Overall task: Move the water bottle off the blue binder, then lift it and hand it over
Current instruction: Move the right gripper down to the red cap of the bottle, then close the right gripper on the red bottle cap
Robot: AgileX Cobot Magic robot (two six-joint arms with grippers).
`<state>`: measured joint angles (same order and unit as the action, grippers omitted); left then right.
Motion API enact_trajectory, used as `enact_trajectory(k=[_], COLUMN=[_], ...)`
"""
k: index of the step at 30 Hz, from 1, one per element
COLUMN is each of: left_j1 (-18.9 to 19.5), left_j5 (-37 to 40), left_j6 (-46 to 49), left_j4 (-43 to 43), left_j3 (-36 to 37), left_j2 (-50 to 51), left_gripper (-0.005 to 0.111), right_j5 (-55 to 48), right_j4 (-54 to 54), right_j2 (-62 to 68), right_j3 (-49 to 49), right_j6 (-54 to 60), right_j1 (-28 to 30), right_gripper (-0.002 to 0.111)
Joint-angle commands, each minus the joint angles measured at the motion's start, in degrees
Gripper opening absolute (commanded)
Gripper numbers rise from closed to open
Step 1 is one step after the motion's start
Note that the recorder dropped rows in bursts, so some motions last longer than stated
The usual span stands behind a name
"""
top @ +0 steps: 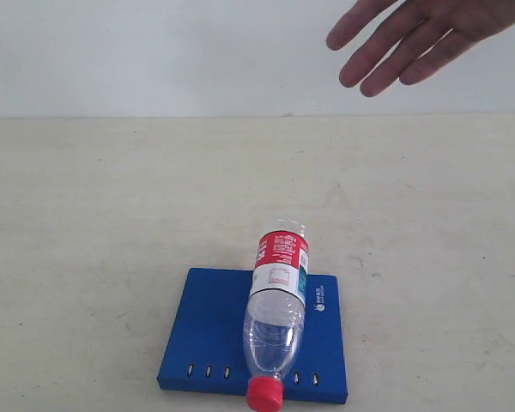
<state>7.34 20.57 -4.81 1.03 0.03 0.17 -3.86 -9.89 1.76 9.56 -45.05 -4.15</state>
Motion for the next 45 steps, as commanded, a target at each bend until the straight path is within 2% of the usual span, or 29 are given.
enact_trajectory(k=[1, 4, 7, 9, 12, 16, 19, 22, 25, 27, 32, 34, 36, 45], left_j1=[0.09, 0.09, 0.09, 0.09, 0.09, 0.09, 0.09, 0.09, 0.09, 0.09, 0.09, 0.09, 0.09, 0.09], left_j5=[-0.17, -0.17, -0.17, -0.17, -0.17, -0.17, -0.17, -0.17, -0.17, -0.17, -0.17, -0.17, -0.17, -0.17], left_j6=[0.19, 0.19, 0.19, 0.19, 0.19, 0.19, 0.19, 0.19, 0.19, 0.19, 0.19, 0.19, 0.19, 0.19], left_j4=[0.09, 0.09, 0.09, 0.09, 0.09, 0.09, 0.09, 0.09, 0.09, 0.09, 0.09, 0.09, 0.09, 0.09], left_j3=[-0.03, -0.03, -0.03, -0.03, -0.03, -0.03, -0.03, -0.03, -0.03, -0.03, -0.03, -0.03, -0.03, -0.03], left_j2=[-0.17, -0.17, -0.17, -0.17, -0.17, -0.17, -0.17, -0.17, -0.17, -0.17, -0.17, -0.17, -0.17, -0.17], left_gripper=[0.005, 0.005, 0.005, 0.005, 0.005, 0.005, 0.005, 0.005, 0.005, 0.005, 0.005, 0.005, 0.005, 0.005], right_j5=[-16.40, -25.68, -25.65, -21.10, -5.91, 9.10, 23.15, 30.37, 28.76, 21.00, 16.95, 17.27, 16.99, 16.87], right_j4=[-3.85, -15.33, -19.57, -19.31, -21.35, -21.53, -21.26, -20.89, -20.64, -20.23, -21.74, -25.66, -29.86, -30.26], right_j2=[8.63, 18.24, 27.98, 34.37, 48.45, 60.24, 64.79, 65.58, 65.58, 65.87, 70.23, 72.54, 76.24, 86.96], right_j3=[8.18, 8.18, 7.75, 7.75, 7.75, 7.75, 7.75, 7.75, 7.86, 8.25, 10.55, 11.83, 13.30, 14.60], right_j6=[21.07, 32.52, 41.22, 46.57, 47.80, 46.41, 47.72, 47.72, 46.29, 45.05, 41.82, 41.03, 38.56, 33.23], right_j1=[-13.88, -24.62, -34.52, -41.23, -51.24, -58.59, -58.83, -58.83, -58.83, -58.83, -58.83, -58.83, -58.83, -58.83], right_gripper=[0.000, 0.000, 0.000, 0.000, 0.000, 0.000, 0.000, 0.000, 0.000, 0.009, 0.048, 0.055, 0.055, 0.055])
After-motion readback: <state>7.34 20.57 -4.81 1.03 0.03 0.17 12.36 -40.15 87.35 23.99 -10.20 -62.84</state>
